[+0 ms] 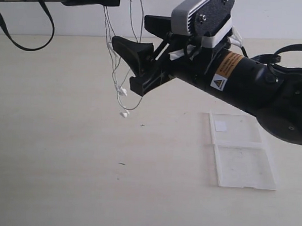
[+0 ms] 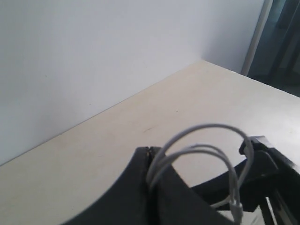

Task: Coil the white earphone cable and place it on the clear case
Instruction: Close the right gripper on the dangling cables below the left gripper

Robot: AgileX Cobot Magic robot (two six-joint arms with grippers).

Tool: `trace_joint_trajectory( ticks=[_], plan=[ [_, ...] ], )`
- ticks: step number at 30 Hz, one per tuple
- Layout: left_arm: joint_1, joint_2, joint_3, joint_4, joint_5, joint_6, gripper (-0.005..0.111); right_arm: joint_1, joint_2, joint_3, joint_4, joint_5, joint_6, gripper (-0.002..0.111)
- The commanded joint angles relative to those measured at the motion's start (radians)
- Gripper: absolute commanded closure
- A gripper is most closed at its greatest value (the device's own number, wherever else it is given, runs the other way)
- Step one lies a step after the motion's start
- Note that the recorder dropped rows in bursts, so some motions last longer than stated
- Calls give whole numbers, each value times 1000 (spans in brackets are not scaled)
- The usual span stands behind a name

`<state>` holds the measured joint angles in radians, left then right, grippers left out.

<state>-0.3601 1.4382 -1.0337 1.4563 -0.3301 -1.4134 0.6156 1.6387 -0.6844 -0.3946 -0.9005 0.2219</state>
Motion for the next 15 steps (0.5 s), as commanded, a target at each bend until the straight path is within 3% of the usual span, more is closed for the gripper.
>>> trace_joint_trajectory(
  ticks=[1, 11, 15],
  plan=[
    [2, -8, -4, -5, -12, -8, 107, 1, 41, -59, -100, -19, 79, 42],
    [2, -8, -4, -5, -12, -8, 107, 1, 163, -143, -138, -12, 146, 42],
    [2, -8, -4, -5, -12, -8, 107, 1, 185, -170, -157, -3, 193, 47]
  ],
)
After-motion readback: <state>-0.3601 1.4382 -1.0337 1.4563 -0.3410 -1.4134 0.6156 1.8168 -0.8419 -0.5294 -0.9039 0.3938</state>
